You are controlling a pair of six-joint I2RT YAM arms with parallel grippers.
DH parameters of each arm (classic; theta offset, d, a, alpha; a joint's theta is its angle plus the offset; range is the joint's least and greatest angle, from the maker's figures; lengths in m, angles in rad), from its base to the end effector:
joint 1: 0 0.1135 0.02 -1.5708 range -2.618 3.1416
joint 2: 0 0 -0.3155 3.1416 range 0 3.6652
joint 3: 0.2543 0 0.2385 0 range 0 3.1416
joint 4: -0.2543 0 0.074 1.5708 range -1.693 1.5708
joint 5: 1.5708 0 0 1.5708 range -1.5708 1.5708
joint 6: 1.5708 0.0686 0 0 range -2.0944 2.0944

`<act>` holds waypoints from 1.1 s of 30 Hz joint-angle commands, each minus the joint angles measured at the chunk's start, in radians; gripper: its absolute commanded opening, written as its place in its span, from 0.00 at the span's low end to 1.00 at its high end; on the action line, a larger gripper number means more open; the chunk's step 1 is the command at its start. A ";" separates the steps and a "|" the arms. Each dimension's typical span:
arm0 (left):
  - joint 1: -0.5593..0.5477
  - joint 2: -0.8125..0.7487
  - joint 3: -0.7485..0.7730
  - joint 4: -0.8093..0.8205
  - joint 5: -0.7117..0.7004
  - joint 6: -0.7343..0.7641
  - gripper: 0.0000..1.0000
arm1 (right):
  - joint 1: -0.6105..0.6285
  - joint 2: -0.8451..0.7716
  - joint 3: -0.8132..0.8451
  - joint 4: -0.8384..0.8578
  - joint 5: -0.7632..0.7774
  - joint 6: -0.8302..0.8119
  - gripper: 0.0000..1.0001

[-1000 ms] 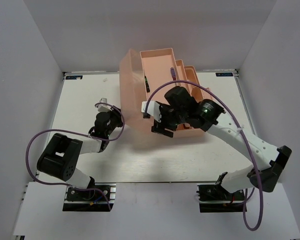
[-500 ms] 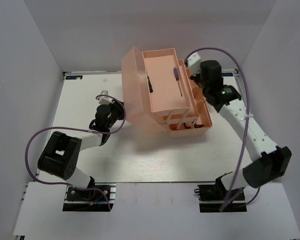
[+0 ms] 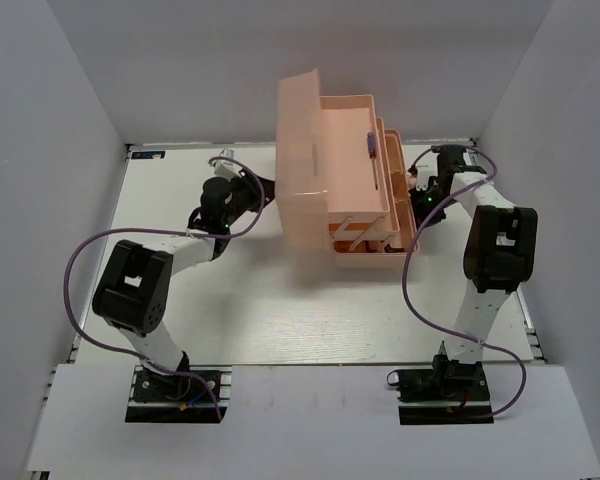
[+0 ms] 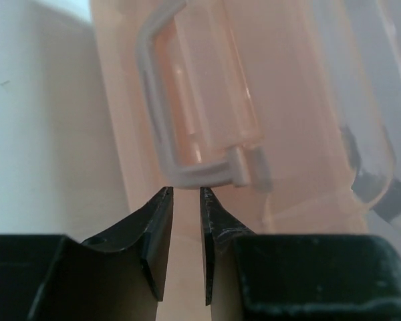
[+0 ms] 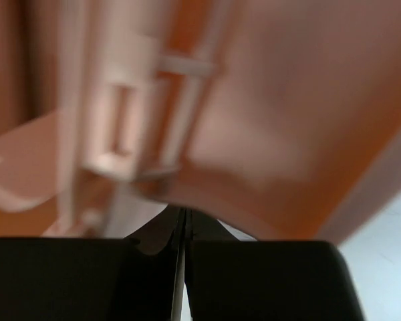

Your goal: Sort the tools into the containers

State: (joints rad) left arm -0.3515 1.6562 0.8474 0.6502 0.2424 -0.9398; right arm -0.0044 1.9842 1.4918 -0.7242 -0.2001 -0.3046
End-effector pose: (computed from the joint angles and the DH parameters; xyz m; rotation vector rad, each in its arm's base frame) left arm 0.3591 -0.1492 0.2801 -0.3544 1.8361 -1.1353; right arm 0.4276 0.0118 0.2137 -0.4609 2.7168 0.1974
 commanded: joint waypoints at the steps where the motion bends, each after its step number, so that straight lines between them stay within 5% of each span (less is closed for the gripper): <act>1: -0.035 0.049 0.134 0.026 0.168 0.013 0.33 | 0.017 -0.005 0.041 -0.014 -0.404 0.067 0.00; 6: -0.066 0.209 0.324 -0.018 0.398 0.003 0.32 | -0.026 -0.084 -0.015 0.039 -0.516 0.117 0.00; 10: -0.099 0.290 0.430 -0.047 0.486 -0.007 0.31 | -0.032 -0.096 -0.013 0.025 -0.448 0.125 0.00; 18: -0.099 0.110 0.345 -0.079 0.413 0.085 0.31 | -0.054 -0.218 -0.120 0.100 -0.161 0.137 0.00; 24: -0.099 -0.125 0.259 -0.422 0.098 0.329 0.31 | -0.054 -0.392 -0.214 0.210 0.074 0.116 0.00; 33: -0.150 0.118 0.265 -0.382 0.225 0.331 0.28 | -0.023 -0.293 -0.012 0.196 -0.006 0.108 0.05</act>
State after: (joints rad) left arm -0.4667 1.6886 1.1213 0.3344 0.4297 -0.6357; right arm -0.0444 1.6447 1.4033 -0.5682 -0.1967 -0.1905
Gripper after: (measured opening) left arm 0.291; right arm 0.041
